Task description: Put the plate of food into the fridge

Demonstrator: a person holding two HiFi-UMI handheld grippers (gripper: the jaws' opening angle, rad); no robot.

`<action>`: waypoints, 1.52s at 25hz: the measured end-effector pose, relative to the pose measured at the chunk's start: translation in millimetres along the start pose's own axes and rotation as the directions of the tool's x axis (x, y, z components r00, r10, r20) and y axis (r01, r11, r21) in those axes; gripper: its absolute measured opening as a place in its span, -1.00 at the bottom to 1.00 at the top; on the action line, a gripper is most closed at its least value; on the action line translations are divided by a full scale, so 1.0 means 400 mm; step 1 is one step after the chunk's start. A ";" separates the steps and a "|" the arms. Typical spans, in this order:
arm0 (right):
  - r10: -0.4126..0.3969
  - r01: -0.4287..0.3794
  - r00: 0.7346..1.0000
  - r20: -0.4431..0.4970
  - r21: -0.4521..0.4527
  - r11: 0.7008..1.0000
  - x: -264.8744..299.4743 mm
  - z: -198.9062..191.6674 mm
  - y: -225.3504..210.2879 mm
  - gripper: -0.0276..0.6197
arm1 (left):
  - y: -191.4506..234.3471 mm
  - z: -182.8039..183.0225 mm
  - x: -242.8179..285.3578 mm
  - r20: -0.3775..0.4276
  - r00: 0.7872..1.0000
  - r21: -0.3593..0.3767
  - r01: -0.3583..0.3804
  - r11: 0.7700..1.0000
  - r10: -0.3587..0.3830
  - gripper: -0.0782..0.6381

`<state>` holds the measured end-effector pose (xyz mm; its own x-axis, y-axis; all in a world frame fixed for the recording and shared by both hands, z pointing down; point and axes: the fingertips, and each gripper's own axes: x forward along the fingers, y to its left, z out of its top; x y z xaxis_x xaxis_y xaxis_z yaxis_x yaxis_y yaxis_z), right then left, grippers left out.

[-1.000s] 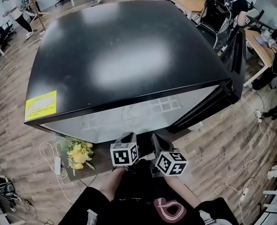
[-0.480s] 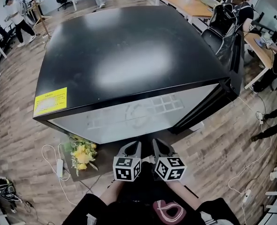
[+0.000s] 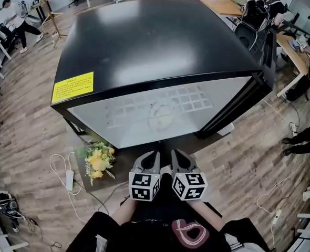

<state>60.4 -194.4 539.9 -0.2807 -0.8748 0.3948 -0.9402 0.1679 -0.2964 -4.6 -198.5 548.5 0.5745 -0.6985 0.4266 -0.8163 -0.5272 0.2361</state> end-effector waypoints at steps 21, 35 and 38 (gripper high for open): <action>0.003 -0.003 1.000 0.010 -0.035 0.999 -0.015 -0.019 0.049 -0.90 | 0.011 0.003 -0.051 0.045 0.999 0.016 0.007 1.000 -0.008 -0.76; 0.028 -0.028 1.000 -0.015 -0.024 0.999 -0.012 -0.030 0.041 -0.90 | 0.003 0.006 -0.041 0.052 0.999 0.000 0.006 1.000 -0.006 -0.76; 0.015 -0.016 1.000 -0.010 -0.030 0.999 -0.009 -0.023 0.035 -0.90 | 0.004 0.018 -0.036 0.061 0.998 0.011 0.001 1.000 -0.001 -0.76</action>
<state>46.6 -184.7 542.2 -0.2969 -0.8677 0.3987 -0.9410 0.1948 -0.2767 -13.8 -192.6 536.5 0.5783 -0.7257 0.3727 -0.8151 -0.5332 0.2266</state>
